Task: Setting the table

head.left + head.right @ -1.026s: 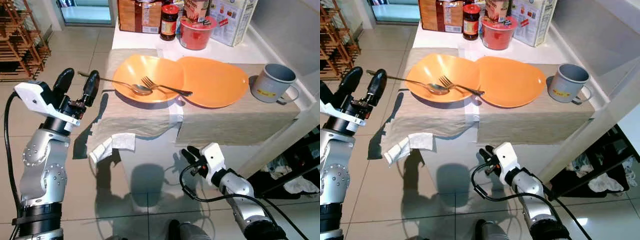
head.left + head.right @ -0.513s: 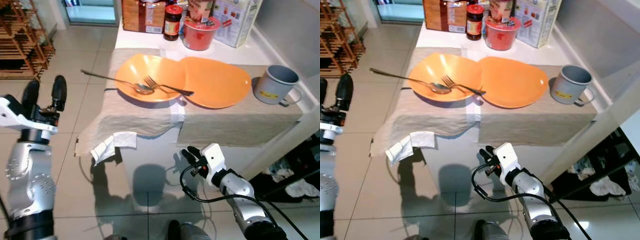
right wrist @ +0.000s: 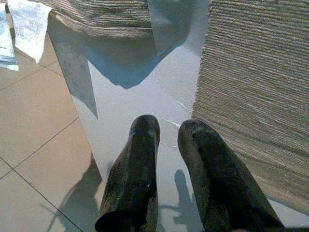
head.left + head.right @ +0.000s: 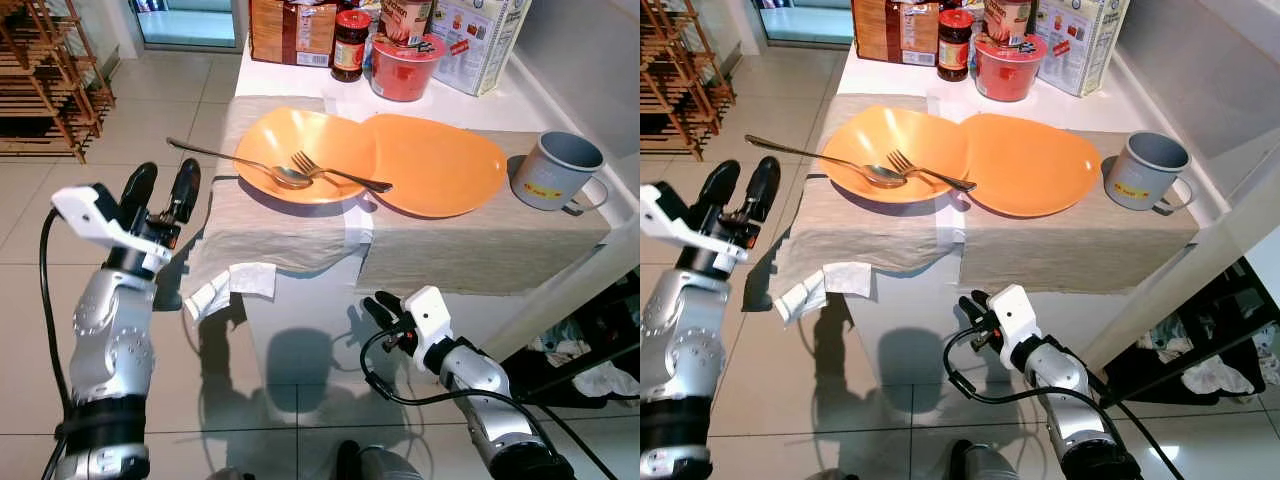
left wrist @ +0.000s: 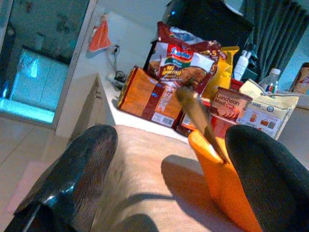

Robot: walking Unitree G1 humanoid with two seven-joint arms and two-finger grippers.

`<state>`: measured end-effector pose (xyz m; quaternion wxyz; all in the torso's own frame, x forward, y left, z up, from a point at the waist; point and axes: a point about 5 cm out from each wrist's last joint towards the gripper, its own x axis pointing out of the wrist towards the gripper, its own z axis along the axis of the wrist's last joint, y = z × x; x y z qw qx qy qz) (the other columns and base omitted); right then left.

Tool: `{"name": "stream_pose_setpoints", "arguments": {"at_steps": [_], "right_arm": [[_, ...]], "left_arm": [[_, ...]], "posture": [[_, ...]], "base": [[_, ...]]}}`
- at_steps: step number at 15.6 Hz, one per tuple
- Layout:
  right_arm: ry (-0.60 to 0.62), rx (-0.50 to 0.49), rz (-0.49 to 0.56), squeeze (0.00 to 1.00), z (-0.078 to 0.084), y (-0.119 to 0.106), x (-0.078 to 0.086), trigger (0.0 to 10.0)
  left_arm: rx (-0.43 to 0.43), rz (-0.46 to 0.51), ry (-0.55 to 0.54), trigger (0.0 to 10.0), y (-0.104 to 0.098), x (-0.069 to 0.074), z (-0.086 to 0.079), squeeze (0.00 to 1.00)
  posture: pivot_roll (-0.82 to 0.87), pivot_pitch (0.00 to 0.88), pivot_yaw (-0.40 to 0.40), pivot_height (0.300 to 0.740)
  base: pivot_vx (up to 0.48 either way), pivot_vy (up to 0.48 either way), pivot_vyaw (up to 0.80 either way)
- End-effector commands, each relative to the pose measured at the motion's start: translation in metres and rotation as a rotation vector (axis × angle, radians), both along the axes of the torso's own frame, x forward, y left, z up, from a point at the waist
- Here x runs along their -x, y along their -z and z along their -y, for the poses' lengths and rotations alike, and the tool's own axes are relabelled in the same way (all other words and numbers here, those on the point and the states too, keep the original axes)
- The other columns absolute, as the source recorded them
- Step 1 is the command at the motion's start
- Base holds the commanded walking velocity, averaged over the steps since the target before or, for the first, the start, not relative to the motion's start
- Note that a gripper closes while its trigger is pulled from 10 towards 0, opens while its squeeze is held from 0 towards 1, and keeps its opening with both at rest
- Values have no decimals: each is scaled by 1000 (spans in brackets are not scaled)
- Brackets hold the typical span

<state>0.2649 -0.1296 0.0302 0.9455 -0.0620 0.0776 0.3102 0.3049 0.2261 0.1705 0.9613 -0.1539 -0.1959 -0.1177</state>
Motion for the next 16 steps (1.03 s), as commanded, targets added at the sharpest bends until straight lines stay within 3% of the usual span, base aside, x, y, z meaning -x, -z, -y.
{"name": "stream_pose_setpoints", "arguments": {"at_steps": [1, 4, 5, 8, 16], "right_arm": [[15, -3, 7, 0, 5, -1, 1, 10000], [14, -3, 7, 0, 6, -2, 1, 10000], [13, -2, 6, 0, 6, -2, 1, 10000], [12, -4, 4, 0, 6, -2, 0, 10000], [13, -5, 13, 0, 5, -3, 0, 10000]], "left_arm": [[-22, 16, 5, 10000, -2, -2, -1, 0], [-39, 34, 40, 10000, -5, -3, 3, 0], [-66, 52, 105, 10000, -9, -5, 14, 0], [-106, 75, 163, 10000, -16, -13, 31, 0], [-88, 45, 98, 10000, -21, -33, 27, 0]], "posture": [[-67, 95, -36, 740], [-70, 95, -38, 740], [-70, 95, -41, 740], [-72, 90, -41, 740], [-83, 95, -35, 740]], "base": [[0, 0, 0], [0, 0, 0], [0, 0, 0], [0, 0, 0], [0, 0, 0]]}}
